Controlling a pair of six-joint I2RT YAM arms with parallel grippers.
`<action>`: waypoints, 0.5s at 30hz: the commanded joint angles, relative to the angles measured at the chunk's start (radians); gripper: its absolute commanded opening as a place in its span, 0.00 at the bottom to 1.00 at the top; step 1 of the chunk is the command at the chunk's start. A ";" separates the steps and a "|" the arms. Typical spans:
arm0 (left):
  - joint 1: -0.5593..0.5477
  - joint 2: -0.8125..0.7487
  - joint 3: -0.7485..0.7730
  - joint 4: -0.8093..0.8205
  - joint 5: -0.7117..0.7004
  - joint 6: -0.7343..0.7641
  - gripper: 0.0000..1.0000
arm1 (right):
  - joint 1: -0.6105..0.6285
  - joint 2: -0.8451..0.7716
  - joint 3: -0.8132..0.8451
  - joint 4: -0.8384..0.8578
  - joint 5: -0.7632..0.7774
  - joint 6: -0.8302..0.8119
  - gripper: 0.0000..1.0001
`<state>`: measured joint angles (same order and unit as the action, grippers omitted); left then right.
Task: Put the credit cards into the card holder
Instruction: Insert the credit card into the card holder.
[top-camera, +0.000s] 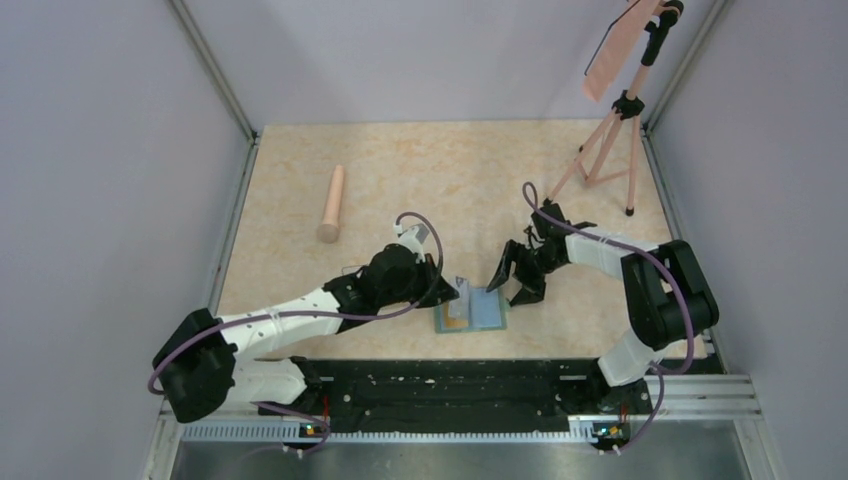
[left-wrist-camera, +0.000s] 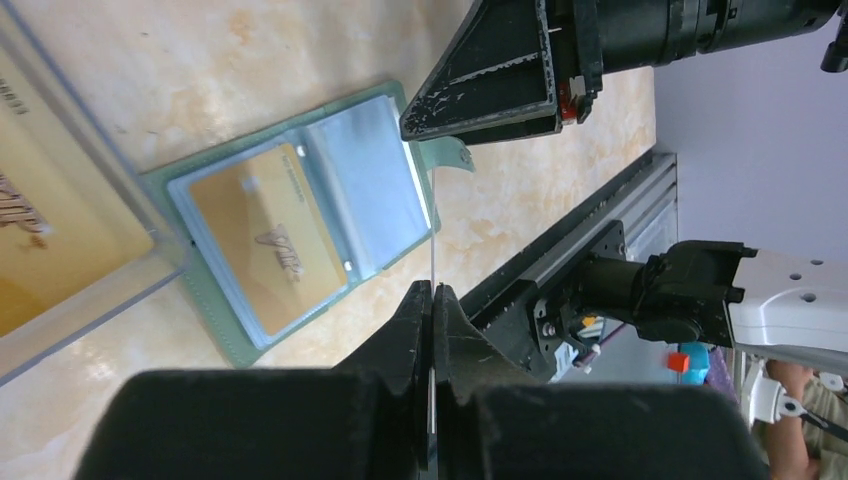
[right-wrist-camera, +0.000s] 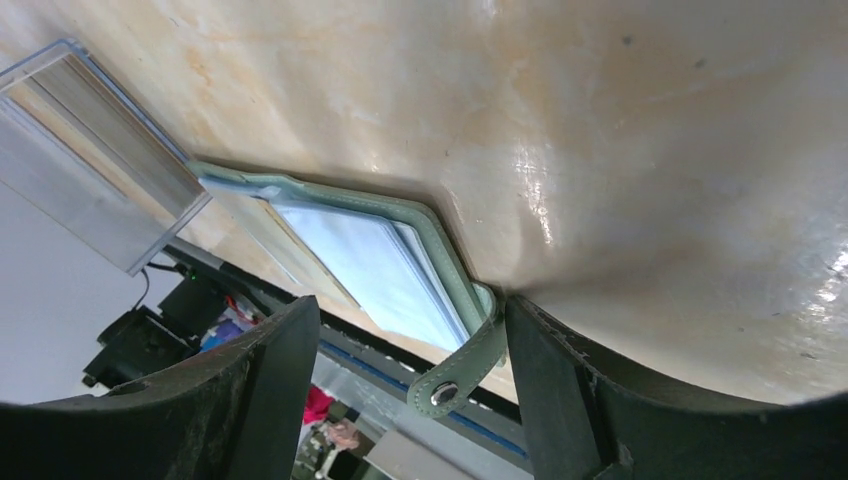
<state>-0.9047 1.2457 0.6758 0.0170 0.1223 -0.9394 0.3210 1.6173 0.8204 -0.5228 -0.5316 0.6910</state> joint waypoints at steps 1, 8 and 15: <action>0.003 -0.084 -0.087 0.132 -0.107 -0.006 0.00 | 0.017 0.004 0.040 0.005 0.123 -0.050 0.69; 0.003 -0.095 -0.177 0.220 -0.183 -0.068 0.00 | 0.018 -0.109 0.020 -0.059 0.233 -0.081 0.70; 0.001 0.006 -0.136 0.177 -0.175 -0.058 0.00 | 0.017 -0.182 -0.031 -0.061 0.231 -0.081 0.71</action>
<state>-0.9039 1.2022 0.5003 0.1722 -0.0250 -0.9897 0.3317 1.4818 0.8139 -0.5751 -0.3286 0.6277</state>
